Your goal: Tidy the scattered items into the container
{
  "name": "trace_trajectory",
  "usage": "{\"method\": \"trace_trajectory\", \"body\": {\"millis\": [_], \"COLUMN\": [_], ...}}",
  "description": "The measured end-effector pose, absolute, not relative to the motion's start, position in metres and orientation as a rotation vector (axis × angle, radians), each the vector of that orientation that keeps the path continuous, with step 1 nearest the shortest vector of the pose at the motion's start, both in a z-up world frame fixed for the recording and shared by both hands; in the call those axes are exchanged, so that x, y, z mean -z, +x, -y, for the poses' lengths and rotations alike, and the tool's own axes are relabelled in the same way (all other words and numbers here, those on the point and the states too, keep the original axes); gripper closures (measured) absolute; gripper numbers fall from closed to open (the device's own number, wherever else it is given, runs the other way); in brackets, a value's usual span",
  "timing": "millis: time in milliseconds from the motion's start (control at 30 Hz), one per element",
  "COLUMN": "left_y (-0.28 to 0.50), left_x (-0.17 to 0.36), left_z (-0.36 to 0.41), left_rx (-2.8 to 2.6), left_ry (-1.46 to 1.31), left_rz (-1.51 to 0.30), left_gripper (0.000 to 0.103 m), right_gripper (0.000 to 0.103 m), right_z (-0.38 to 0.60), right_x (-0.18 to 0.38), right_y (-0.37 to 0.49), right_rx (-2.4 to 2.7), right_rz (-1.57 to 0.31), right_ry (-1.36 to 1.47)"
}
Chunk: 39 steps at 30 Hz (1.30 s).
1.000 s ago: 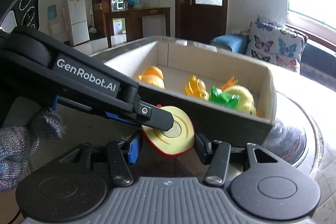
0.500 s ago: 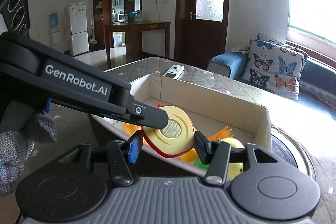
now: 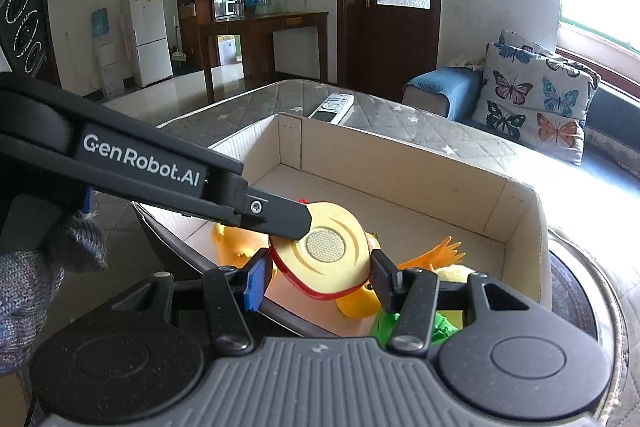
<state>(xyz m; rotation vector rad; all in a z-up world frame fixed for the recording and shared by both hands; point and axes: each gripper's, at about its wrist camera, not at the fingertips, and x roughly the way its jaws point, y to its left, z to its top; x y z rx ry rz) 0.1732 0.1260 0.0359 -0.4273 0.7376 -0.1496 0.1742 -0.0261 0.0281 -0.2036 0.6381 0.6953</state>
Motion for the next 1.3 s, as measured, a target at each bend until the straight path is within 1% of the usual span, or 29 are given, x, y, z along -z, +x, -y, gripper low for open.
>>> {"method": "trace_trajectory", "body": {"millis": [367,767,900,967,1033,1167,1200,1267,1300], "left_y": [0.177,0.167,0.16,0.157,0.153,0.146,0.145,0.142,0.14], "left_x": [-0.031,-0.037,-0.041,-0.043,-0.044,-0.047,-0.048,-0.049,-0.049], "left_z": [-0.125,-0.12,-0.12,-0.122,-0.122,-0.122,-0.122,-0.122,-0.122], "left_rx": [0.149,0.145,0.143,0.138,0.134,0.129,0.129,0.128,0.126], "left_ry": [-0.424,-0.41,-0.407,-0.406,-0.407,-0.403,-0.402,-0.4,-0.398], "left_rz": [-0.757,-0.749,-0.735,-0.73,-0.726,-0.716,-0.713,-0.71,-0.709], "left_gripper": [0.073,0.073,0.073,0.073,0.073,0.073,0.073,0.073,0.073], "right_gripper": [0.049,0.049,0.047,0.045,0.039,0.036,0.033,0.031,0.028], "right_z": [0.031,0.037,0.039,0.04,0.042,0.043,0.044,0.046,0.047], "right_x": [-0.025,-0.03,-0.034,-0.036,-0.037,-0.038,-0.039,-0.04,-0.04], "right_y": [0.176,0.167,0.161,0.158,0.155,0.149,0.148,0.144,0.143], "right_rx": [-0.693,-0.678,-0.671,-0.667,-0.664,-0.658,-0.654,-0.646,-0.642], "right_rz": [-0.671,-0.656,-0.646,-0.641,-0.635,-0.626,-0.623,-0.616,-0.613], "right_ry": [-0.178,-0.164,-0.159,-0.157,-0.154,-0.159,-0.159,-0.153,-0.151]}}
